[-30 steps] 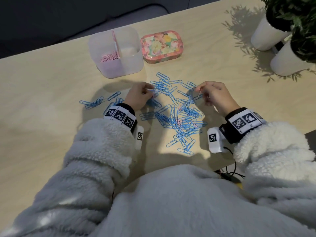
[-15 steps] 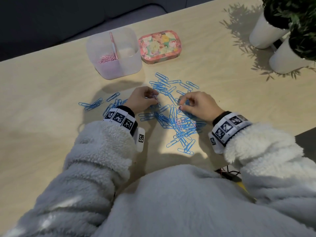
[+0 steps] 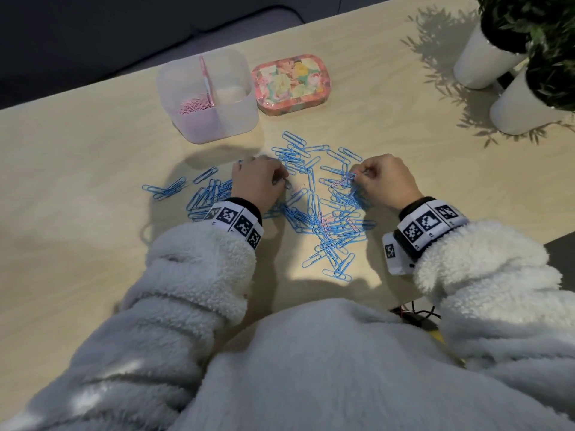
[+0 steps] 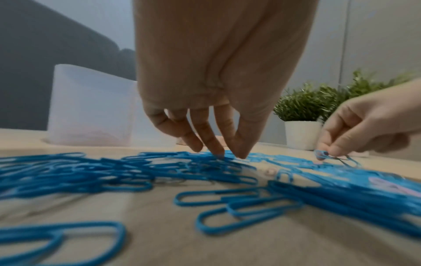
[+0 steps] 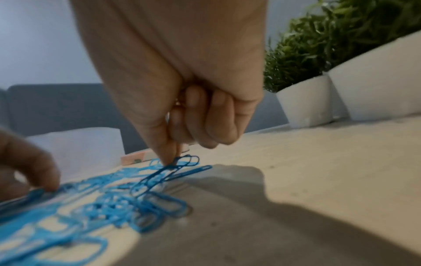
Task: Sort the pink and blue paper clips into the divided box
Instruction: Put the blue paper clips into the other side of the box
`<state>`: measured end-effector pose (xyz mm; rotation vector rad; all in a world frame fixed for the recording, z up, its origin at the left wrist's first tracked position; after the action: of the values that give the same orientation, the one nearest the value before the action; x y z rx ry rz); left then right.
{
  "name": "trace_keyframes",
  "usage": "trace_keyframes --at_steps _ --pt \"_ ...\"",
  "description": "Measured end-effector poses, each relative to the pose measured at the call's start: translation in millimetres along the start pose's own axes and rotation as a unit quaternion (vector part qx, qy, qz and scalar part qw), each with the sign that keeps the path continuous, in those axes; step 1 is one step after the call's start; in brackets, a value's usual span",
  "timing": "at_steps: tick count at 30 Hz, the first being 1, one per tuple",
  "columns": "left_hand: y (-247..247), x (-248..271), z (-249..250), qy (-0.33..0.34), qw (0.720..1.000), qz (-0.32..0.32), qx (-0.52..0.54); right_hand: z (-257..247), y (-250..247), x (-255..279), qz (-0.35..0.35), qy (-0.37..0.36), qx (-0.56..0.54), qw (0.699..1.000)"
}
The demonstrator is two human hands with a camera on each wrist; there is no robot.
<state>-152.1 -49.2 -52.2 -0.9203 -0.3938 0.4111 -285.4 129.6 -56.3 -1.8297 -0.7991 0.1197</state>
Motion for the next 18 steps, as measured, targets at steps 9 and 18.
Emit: trace_keyframes --at_steps 9,18 --pt "26.7 1.6 30.5 0.057 0.988 -0.032 -0.140 -35.6 16.4 10.4 -0.015 -0.101 0.145 0.984" --pt "12.8 6.7 25.0 0.041 0.980 -0.040 0.191 9.8 -17.8 0.6 0.072 0.024 -0.300 0.951"
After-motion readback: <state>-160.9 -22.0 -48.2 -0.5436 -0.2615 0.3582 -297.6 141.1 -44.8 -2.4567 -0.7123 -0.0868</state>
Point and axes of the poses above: each hand's wrist, its own x-axis away from the middle knuckle, its own y-axis out of the palm, z = x × y, the point moved 8 cm from there along -x, towards the middle knuckle, and after that the axes turned 8 degrees about x, right-handed, at the moved point
